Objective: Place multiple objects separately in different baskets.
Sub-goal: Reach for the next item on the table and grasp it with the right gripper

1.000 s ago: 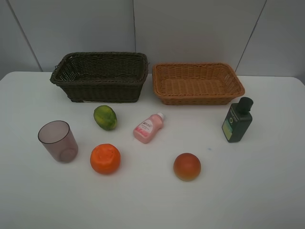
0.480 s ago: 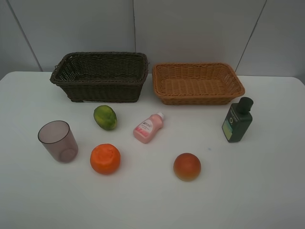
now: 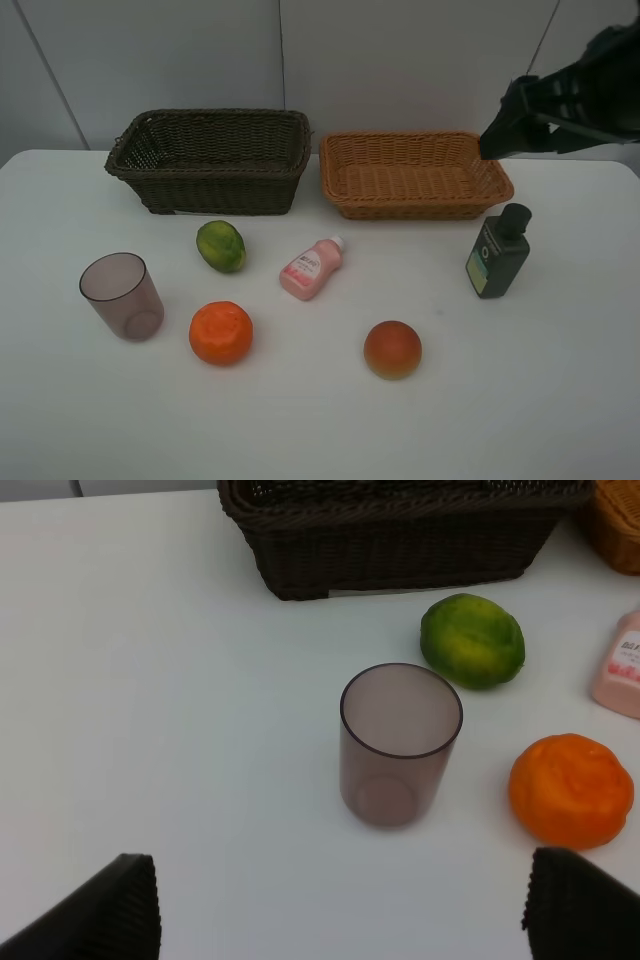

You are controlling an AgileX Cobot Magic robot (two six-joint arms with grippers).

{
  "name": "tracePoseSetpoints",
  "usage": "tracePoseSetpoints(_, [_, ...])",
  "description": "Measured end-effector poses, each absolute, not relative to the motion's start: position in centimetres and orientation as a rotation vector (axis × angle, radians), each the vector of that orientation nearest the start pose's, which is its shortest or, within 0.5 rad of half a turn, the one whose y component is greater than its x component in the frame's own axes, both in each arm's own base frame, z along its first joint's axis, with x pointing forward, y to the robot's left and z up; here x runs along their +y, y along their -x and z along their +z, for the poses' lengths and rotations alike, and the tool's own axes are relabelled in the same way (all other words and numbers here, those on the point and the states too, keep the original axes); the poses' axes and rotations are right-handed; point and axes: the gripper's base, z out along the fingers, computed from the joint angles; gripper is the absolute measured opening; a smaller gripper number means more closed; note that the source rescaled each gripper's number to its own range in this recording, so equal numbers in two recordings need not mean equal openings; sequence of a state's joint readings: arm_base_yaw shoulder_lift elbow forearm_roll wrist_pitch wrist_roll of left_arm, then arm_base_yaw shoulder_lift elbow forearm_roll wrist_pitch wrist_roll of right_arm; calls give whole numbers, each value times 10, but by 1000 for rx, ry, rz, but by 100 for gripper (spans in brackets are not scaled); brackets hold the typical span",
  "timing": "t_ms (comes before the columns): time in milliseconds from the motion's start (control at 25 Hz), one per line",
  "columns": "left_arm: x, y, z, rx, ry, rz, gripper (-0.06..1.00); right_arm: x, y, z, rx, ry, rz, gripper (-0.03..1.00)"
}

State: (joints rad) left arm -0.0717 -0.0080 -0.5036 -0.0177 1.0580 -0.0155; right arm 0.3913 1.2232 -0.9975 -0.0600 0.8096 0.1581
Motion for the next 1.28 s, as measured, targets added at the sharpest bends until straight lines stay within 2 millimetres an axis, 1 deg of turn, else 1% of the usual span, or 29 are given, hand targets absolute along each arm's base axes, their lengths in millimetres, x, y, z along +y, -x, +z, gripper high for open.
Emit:
tracePoseSetpoints(120, [-1, 7, 278, 2030, -58, -76, 94, 116, -240, 297, 2610, 386, 155, 72])
tracePoseSetpoints(240, [-1, 7, 278, 2030, -58, -76, 94, 142, -245, 281, 2699, 437, 150, 72])
tracePoseSetpoints(360, [-1, 7, 278, 2030, -58, -76, 94, 162, -246, 263, 2790, 417, 141, 73])
tracePoseSetpoints(480, [-1, 7, 278, 2030, -58, -76, 94, 178, -244, 244, 2871, 375, 120, 77])
tracePoseSetpoints(560, [-1, 7, 278, 2030, -58, -76, 94, 188, -241, 234, 2909, 353, 107, 82])
tracePoseSetpoints(680, [-1, 7, 278, 2030, -58, -76, 94, 200, -236, 225, 2942, 331, 97, 87])
tracePoseSetpoints(760, [-1, 7, 278, 2030, -58, -76, 94, 207, -232, 219, 2954, 317, 95, 88])
tracePoseSetpoints(880, [-1, 7, 278, 2030, -58, -76, 94, 210, -227, 206, 2961, 265, 90, 88])
tracePoseSetpoints(960, [-1, 7, 278, 2030, -58, -76, 94, 204, -221, 191, 2978, 203, 73, 88])
tracePoseSetpoints(1080, [-1, 7, 278, 2030, -58, -76, 94, 198, -215, 176, 2987, 139, 76, 88])
tracePoseSetpoints(1160, [-1, 7, 278, 2030, -58, -76, 94, 196, -213, 171, 2983, 101, 83, 88])
tracePoseSetpoints(1280, [-1, 7, 278, 2030, -58, -76, 94, 195, -215, 169, 2953, 54, 77, 88])
